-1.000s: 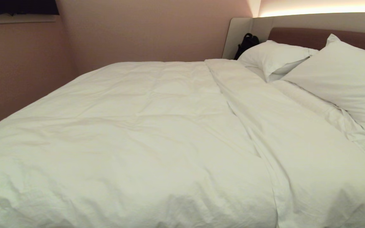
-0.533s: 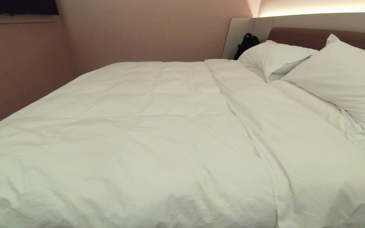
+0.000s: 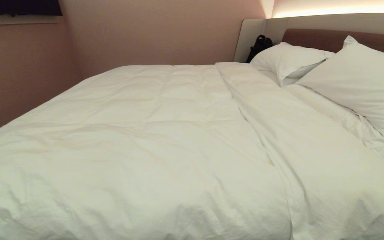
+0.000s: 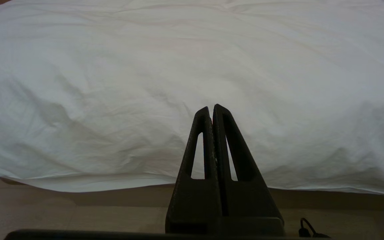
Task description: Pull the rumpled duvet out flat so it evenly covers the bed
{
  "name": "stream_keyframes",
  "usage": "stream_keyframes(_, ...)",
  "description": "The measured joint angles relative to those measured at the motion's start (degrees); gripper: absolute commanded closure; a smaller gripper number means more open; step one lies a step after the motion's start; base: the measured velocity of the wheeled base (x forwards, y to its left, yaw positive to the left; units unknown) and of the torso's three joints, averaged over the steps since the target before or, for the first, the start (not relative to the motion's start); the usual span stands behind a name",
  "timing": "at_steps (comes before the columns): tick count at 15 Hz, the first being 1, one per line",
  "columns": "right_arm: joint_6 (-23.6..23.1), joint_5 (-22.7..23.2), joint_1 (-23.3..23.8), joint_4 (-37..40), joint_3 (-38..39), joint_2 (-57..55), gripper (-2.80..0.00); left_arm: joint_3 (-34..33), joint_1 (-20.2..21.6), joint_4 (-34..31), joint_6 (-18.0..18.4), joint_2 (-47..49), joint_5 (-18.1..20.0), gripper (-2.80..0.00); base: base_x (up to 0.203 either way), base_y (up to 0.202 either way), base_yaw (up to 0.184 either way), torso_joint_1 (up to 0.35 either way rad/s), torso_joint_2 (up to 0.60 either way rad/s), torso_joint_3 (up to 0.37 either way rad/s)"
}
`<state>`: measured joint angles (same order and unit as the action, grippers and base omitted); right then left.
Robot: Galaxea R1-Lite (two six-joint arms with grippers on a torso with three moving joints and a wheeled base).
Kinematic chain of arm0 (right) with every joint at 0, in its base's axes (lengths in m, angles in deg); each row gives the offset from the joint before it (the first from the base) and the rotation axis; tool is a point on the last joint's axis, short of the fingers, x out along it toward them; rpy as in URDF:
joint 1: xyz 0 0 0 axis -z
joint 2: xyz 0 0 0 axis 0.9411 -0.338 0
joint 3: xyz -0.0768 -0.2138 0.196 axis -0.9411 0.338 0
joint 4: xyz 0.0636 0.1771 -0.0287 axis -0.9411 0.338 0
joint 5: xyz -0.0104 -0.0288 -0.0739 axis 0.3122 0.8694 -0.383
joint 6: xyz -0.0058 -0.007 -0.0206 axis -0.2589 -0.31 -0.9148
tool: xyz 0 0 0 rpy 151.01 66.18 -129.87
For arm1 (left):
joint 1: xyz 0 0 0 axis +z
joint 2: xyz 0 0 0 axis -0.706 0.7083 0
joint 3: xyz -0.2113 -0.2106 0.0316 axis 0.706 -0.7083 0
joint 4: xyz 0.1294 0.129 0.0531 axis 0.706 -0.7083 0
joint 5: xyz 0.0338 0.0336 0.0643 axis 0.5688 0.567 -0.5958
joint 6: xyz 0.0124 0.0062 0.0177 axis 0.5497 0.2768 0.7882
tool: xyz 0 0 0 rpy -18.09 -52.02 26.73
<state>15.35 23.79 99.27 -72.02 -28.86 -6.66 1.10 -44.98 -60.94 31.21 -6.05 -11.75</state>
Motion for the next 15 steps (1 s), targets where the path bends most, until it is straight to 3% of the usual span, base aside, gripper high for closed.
stream_keyframes(5,3.96,9.45,-0.2,0.63,0.19,11.7,0.0,0.0,0.0,0.0,0.01,0.0,0.02,0.0,0.0,0.0,0.0,0.0,0.0,0.0)
stream_keyframes(7,6.14,11.3,0.11,0.66,-0.06,14.71,0.0,0.0,0.0,0.0,0.02,0.0,0.0,0.0,0.0,0.0,0.0,0.0,0.0,0.0)
stream_keyframes(11,11.22,9.74,0.27,0.62,-0.47,17.03,0.0,0.0,-0.02,0.0,-0.01,0.0,0.02,0.0,0.0,0.0,0.0,0.0,0.0,0.0)
stream_keyframes(15,16.18,4.12,0.22,0.85,-0.4,17.75,0.0,0.0,-0.04,0.0,0.03,0.0,0.0,0.0,0.0,0.0,0.0,0.0,0.0,0.0)
